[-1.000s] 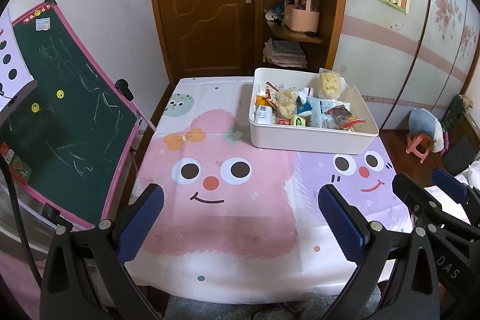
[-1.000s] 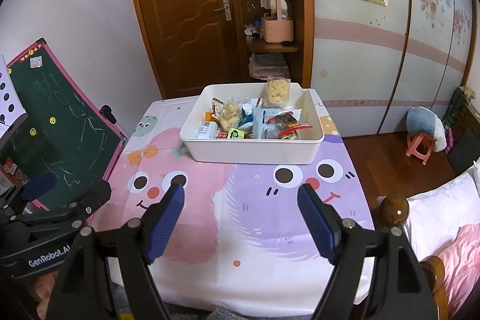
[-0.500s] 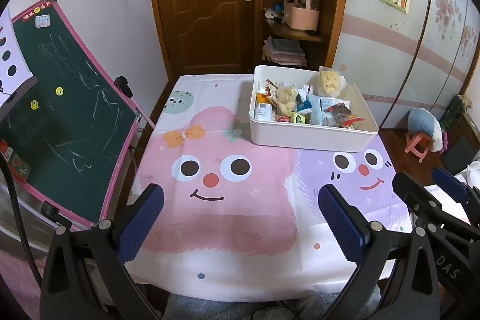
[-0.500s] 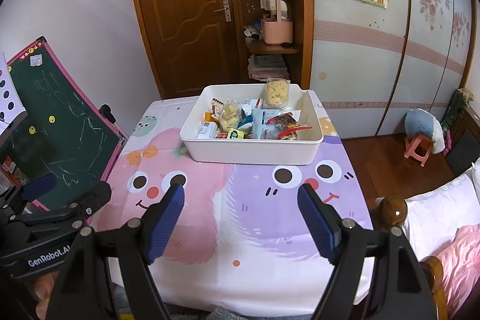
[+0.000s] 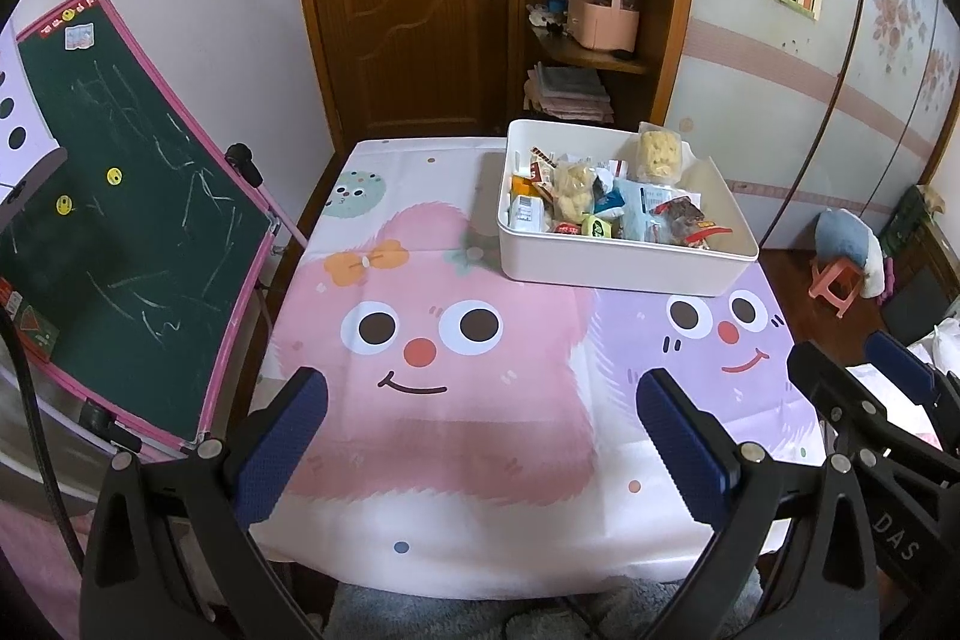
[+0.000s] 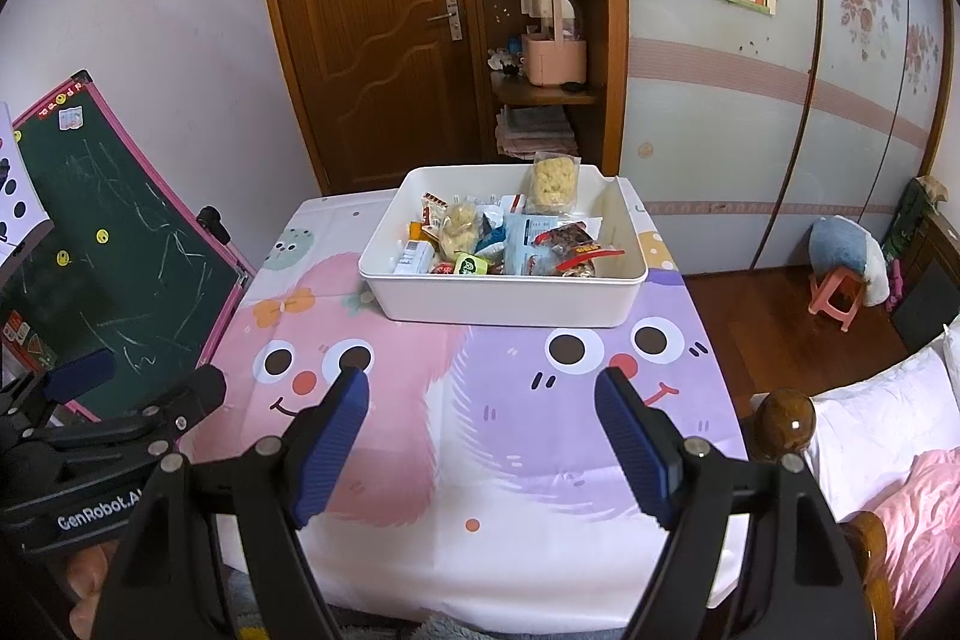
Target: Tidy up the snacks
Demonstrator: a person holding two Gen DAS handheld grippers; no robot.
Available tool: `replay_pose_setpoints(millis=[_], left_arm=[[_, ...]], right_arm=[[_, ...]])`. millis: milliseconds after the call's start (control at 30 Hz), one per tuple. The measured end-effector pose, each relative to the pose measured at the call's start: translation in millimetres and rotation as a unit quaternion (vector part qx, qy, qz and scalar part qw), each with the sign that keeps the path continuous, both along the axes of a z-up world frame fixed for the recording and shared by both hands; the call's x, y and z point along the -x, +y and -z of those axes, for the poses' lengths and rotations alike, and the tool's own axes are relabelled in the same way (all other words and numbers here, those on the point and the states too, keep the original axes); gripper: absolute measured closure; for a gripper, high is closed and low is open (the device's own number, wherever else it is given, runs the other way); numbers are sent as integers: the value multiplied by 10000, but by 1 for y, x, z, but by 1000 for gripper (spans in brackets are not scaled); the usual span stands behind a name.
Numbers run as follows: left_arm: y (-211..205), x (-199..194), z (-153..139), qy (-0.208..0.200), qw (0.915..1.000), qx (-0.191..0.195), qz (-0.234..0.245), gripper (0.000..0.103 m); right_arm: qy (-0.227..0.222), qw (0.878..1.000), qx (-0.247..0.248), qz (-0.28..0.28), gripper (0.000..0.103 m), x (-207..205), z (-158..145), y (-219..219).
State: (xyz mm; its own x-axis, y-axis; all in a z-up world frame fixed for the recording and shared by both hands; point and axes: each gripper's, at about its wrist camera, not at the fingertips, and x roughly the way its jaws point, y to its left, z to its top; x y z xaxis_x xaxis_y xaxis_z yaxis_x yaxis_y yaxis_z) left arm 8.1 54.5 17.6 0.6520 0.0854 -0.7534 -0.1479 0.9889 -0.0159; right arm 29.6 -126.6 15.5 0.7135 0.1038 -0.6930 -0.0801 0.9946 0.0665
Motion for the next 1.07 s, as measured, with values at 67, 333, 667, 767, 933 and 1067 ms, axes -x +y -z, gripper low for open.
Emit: replay_pose_setpoints(millis=[67,333,667,767,933,1067], left_arm=[[0,-1,0,-9,10000,-15,1,1],[0,-2,0,3,10000,-36,3,1],[4,-4,2,37,10000,-3,19,1],[3,-4,2,44,10000,-12,14,1],[6,-4,5,96,9999,23,23,1],[8,-4,6,99,9999,16,27,1]], right_arm=[[2,10000,11,1,25,0,0,0],[3,10000,10,0,25,1,0,0],[54,10000,13,10,25,4,5,-1],[59,10000,22,9,25,4,6,-1],[75,10000,30,3,25,4,7,-2],[75,10000,38,3,25,4,7,-1]])
